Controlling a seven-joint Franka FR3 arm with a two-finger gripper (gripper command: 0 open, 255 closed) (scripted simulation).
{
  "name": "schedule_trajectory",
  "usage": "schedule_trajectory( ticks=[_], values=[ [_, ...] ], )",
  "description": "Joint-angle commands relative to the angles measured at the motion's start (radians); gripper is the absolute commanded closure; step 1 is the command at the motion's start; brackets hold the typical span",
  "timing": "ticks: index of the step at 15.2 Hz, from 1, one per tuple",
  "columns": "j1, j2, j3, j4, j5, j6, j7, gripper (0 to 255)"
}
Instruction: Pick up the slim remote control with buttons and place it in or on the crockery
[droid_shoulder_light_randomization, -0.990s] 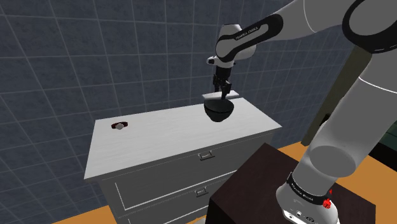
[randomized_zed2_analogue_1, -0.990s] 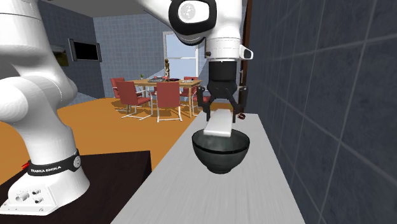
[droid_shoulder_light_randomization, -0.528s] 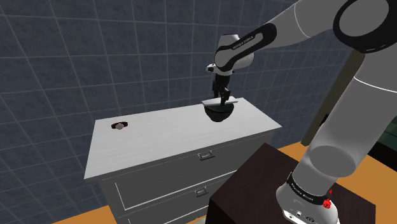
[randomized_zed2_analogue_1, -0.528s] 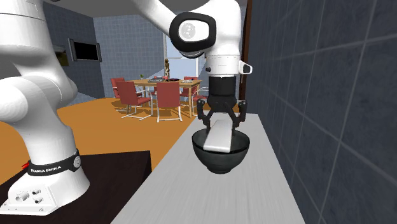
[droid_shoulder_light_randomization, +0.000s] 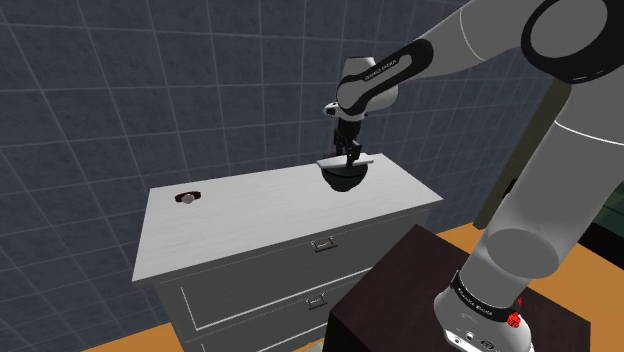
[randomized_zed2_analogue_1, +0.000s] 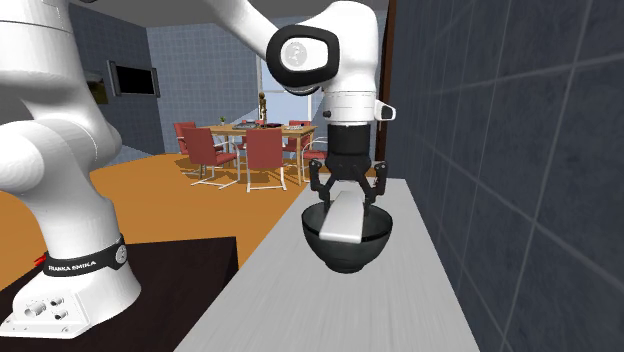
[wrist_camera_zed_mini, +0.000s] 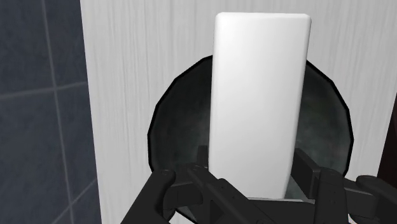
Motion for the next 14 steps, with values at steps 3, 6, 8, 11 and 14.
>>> schedule_trajectory(
  ticks=[3, 6, 8, 11, 14],
  values=[
    [0.000, 0.000, 0.000, 0.000, 0.000, 0.000, 0.000, 0],
    [0.000, 0.000, 0.000, 0.000, 0.000, 0.000, 0.000, 0],
    [0.001, -0.034, 0.001, 0.033, -0.006, -0.067, 0.005, 0],
    [0.001, -0.060, 0.003, 0.068, -0.011, -0.126, 0.008, 0],
    [0.001, -0.060, 0.003, 0.067, -0.011, -0.126, 0.008, 0]
  ],
)
